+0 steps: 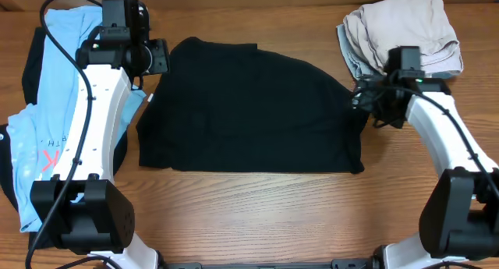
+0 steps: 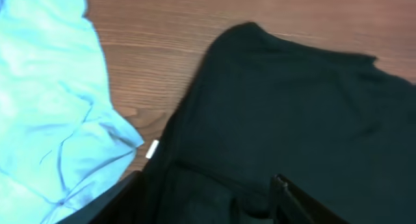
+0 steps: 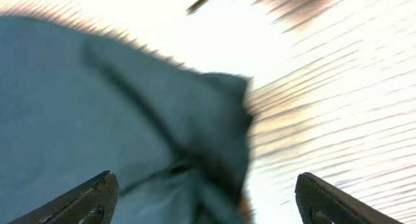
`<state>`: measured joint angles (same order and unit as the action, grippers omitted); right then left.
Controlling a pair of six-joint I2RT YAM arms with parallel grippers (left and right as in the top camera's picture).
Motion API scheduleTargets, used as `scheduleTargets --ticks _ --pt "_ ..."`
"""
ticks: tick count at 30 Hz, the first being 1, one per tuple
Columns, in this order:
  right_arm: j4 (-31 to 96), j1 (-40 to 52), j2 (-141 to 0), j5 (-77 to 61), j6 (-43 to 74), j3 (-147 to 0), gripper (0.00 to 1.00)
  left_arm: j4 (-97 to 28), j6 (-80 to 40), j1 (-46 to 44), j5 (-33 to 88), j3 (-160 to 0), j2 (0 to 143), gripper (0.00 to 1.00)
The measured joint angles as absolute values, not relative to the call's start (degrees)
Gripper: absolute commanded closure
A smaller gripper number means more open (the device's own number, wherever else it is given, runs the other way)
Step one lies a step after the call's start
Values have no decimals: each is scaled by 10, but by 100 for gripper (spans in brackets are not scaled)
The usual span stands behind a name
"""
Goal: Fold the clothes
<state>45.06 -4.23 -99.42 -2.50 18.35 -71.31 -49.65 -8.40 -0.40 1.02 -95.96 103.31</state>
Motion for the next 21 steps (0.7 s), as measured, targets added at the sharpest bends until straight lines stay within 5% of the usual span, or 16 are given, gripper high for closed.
scheduleTargets --ticks 10,18,21 --pt "375 -95 -1081 -114 146 -713 25 -507 -70 -4 35 -959 1033 35" --pt "326 -92 -1116 -190 132 -713 82 -508 -69 -4 39 -959 1033 35" --pt "324 -92 -1121 -199 128 -713 96 -509 -69 -4 39 -959 1033 35"
